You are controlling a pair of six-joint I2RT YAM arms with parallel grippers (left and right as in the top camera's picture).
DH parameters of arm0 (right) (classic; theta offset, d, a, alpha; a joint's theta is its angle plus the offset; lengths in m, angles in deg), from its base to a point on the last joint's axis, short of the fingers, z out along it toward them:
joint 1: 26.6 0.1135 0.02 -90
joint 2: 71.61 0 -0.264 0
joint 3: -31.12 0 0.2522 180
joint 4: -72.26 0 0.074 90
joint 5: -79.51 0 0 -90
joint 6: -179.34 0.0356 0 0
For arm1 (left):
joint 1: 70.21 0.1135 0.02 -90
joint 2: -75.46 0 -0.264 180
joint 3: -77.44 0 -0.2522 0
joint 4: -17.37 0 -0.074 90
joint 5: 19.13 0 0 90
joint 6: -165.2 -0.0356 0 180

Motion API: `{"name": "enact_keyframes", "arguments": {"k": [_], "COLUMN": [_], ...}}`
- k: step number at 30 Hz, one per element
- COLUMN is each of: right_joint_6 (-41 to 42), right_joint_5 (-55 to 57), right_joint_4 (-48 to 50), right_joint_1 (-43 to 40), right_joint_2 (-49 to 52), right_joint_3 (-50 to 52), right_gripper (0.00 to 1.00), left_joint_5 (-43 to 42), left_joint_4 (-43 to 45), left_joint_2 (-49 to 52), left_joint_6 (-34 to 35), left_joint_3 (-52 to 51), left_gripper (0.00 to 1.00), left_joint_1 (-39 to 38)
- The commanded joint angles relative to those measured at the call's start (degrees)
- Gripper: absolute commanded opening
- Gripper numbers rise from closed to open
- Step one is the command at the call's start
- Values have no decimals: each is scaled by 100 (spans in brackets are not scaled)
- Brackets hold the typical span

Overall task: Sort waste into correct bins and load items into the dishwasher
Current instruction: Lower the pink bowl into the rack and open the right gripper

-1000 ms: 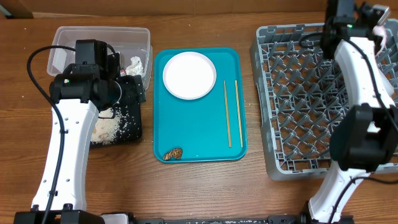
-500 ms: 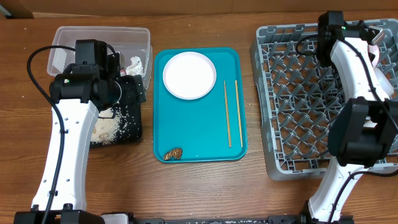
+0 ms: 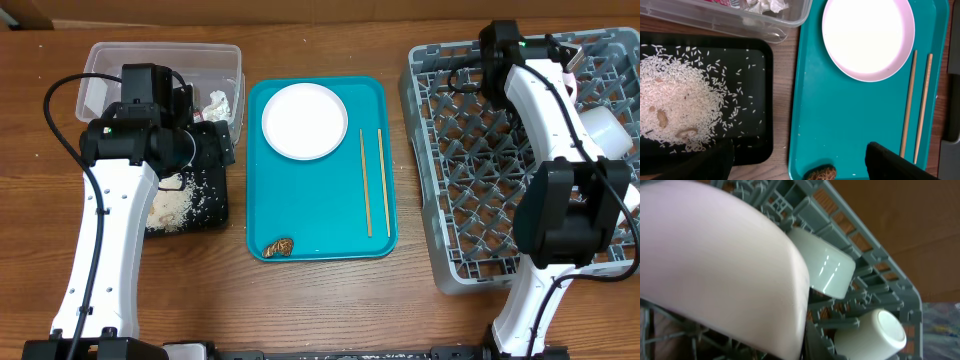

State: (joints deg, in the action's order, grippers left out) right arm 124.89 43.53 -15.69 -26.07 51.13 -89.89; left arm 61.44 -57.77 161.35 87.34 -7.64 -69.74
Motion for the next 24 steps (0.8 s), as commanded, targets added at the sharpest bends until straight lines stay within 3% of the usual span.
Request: {"name": "enact_keyframes", "arguments": {"k": [1, 3, 7, 10, 24], "right_joint_6": [-59, -59, -61, -59, -201], "right_joint_5": [-1635, -2052, -2527, -2684, -2806], "right_joint_4": [-295, -459, -625, -732, -1362], "right_joint_1": [166, 166, 166, 166, 166], "right_joint_2": [9, 9, 7, 7, -597], "right_joint_3": [15, 15, 15, 13, -758], "right_gripper": [4, 4, 17, 22, 28], "left_joint_5": [-72, -72, -70, -70, -70], "left_joint_4": [-7, -9, -9, -11, -17], "left_joint_2": [9, 9, 9, 9, 9], "left_joint_6": [118, 118, 118, 116, 116], "left_joint_3": [107, 107, 107, 107, 107], "left_gripper": [86, 86, 86, 86, 86], "left_joint_1": [-11, -11, -11, -11, -11]}}
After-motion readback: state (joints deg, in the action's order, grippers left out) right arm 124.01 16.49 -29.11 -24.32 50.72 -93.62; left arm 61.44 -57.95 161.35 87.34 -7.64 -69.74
